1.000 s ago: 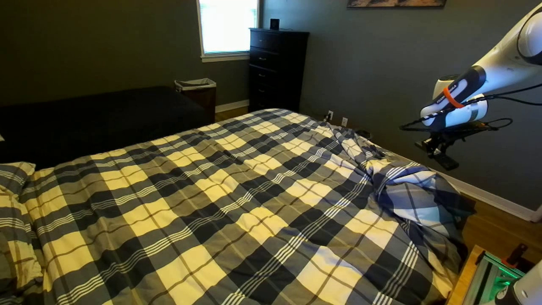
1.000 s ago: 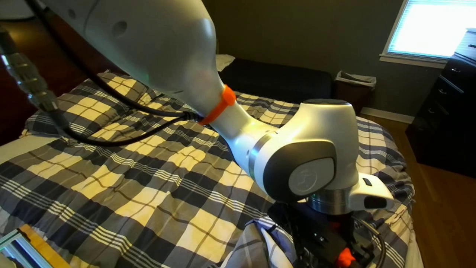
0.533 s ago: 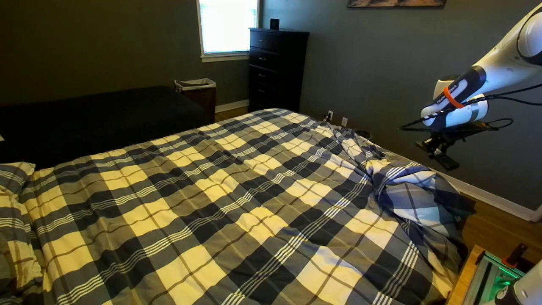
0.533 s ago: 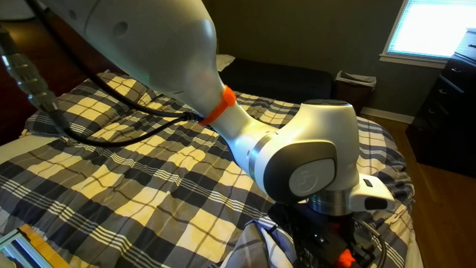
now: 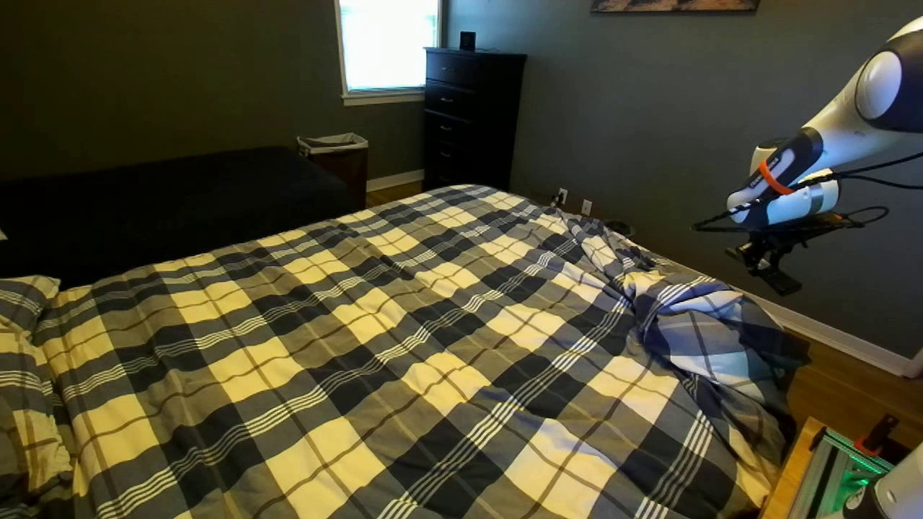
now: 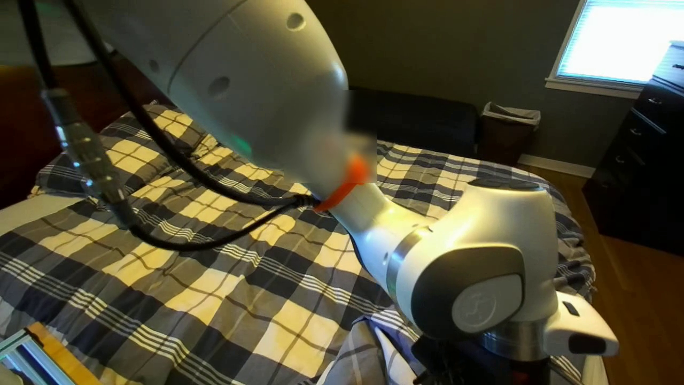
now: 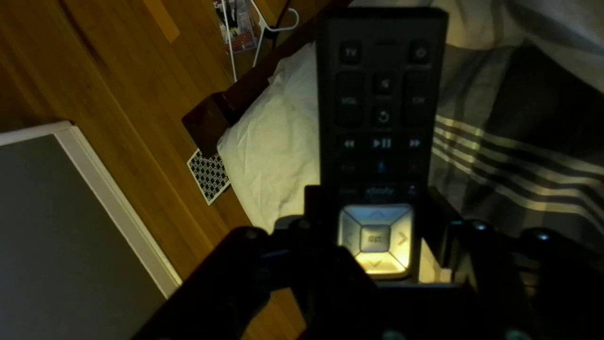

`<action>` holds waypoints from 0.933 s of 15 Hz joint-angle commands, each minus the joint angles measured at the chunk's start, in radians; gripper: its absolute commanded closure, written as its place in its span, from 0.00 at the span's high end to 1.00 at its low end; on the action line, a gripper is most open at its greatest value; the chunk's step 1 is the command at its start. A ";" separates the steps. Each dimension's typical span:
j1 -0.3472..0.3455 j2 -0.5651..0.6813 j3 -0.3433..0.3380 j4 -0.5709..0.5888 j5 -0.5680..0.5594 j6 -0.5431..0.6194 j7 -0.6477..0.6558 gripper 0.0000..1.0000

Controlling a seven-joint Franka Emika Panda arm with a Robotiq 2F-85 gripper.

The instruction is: Remove the remote control from the bed and straighten the beddings.

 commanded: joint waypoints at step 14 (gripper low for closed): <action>-0.258 0.493 0.139 0.494 0.052 0.108 -0.085 0.28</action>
